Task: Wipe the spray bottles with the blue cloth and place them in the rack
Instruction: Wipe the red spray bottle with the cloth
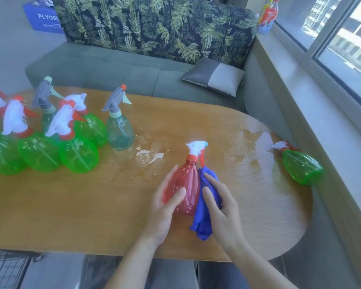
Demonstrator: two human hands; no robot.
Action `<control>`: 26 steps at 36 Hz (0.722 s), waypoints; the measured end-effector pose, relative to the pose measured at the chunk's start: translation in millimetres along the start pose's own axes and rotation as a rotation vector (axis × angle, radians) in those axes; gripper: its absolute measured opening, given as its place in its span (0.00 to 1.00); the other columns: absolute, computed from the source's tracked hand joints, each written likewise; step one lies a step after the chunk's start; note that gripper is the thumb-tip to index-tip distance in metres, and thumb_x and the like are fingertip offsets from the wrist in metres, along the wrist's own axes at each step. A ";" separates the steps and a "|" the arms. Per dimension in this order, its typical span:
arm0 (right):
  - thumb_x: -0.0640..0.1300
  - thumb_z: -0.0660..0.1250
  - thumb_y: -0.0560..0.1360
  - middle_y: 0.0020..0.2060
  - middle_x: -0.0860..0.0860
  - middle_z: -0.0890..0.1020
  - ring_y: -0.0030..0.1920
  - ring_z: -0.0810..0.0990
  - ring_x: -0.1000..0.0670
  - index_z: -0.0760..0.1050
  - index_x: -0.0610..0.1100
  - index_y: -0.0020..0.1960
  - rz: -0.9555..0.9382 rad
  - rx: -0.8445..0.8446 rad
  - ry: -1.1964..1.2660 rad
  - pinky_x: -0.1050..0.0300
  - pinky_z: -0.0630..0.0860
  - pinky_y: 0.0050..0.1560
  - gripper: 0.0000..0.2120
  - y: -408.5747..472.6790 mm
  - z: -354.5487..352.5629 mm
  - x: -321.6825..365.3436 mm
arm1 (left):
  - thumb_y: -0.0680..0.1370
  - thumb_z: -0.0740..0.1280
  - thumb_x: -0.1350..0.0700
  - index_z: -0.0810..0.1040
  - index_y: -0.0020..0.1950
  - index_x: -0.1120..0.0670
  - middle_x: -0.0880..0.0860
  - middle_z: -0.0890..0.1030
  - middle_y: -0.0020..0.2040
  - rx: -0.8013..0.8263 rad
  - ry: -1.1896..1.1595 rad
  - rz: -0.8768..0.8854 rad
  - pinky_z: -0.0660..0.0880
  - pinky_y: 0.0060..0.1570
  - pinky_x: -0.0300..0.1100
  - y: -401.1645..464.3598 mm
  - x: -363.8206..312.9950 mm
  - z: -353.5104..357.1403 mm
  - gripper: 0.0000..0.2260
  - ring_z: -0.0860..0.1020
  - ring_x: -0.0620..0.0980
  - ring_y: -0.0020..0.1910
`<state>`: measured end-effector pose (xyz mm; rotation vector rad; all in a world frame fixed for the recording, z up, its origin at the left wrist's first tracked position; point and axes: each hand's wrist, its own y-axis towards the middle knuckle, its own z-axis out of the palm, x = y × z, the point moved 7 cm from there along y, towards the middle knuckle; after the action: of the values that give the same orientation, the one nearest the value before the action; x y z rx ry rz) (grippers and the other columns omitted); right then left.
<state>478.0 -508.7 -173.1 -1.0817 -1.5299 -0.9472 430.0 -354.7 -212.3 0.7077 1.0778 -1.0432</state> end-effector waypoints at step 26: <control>0.63 0.54 0.84 0.51 0.55 0.74 0.46 0.78 0.52 0.72 0.59 0.75 -0.274 0.014 -0.651 0.51 0.78 0.49 0.23 40.0 16.2 38.7 | 0.88 0.63 0.50 0.75 0.78 0.44 0.47 0.78 0.77 -0.038 -0.007 -0.033 0.72 0.76 0.57 -1.4 -3.2 2.4 0.18 0.75 0.50 0.77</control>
<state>507.6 -475.0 -136.4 -1.2629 -2.2562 -0.7961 429.2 -356.3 -208.5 0.6571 1.1039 -1.0503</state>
